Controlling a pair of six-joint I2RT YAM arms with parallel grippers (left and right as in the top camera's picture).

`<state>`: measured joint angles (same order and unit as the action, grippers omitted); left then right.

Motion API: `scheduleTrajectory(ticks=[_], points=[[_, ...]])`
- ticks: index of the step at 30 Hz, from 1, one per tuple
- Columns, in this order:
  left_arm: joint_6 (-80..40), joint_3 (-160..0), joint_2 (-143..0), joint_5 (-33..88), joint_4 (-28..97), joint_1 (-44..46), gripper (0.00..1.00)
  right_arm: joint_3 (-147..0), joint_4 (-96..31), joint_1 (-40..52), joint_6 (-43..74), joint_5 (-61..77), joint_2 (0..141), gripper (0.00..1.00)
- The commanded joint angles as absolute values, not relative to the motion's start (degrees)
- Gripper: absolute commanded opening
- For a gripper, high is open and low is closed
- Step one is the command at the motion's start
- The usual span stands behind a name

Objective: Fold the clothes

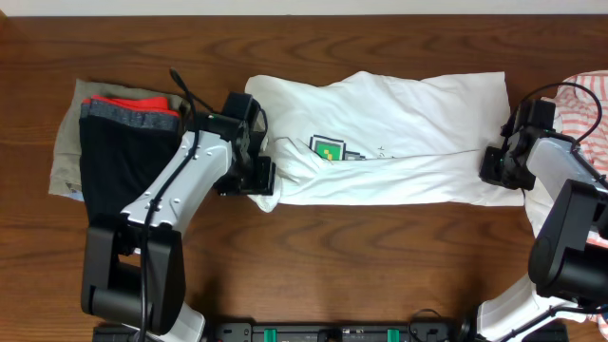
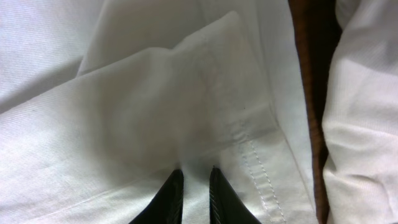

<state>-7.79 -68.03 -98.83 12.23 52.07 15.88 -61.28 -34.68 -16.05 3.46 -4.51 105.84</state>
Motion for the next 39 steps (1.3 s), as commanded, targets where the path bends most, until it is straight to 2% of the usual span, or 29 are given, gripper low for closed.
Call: scheduleTrajectory(ticks=[1,8,15,29,33,35,36,37,39], points=[[-11.7,-66.4,-98.4,6.7,49.9,15.9,0.64,-59.8,-35.1,-16.6,4.2,-5.8,106.5,0.15],[-12.7,-66.2,-98.4,8.0,47.1,15.7,0.64,-59.8,-35.4,-16.6,4.2,-5.8,106.5,0.15],[-8.4,-66.2,-98.4,23.6,45.1,15.8,0.64,-59.8,-35.4,-16.6,4.2,-5.8,106.5,0.15],[-8.4,-62.3,-98.5,23.3,37.7,15.8,0.64,-59.8,-36.0,-16.6,4.2,-5.8,106.5,0.16],[-10.9,-61.0,-98.6,18.5,34.4,15.8,0.64,-59.8,-36.2,-16.6,4.2,-5.8,106.5,0.16],[-10.9,-61.0,-98.6,16.1,33.1,15.8,0.57,-59.8,-36.3,-16.6,4.2,-5.7,106.5,0.15],[-10.9,-61.0,-98.6,15.6,32.1,15.8,0.47,-59.8,-36.4,-16.6,4.2,-5.7,106.5,0.16],[-10.9,-61.0,-98.6,15.6,30.9,15.8,0.30,-59.8,-36.4,-16.6,4.2,-5.7,106.5,0.16],[-11.1,-61.0,-98.6,15.8,28.6,15.8,0.11,-59.8,-36.4,-16.6,4.2,-5.7,106.5,0.16]])
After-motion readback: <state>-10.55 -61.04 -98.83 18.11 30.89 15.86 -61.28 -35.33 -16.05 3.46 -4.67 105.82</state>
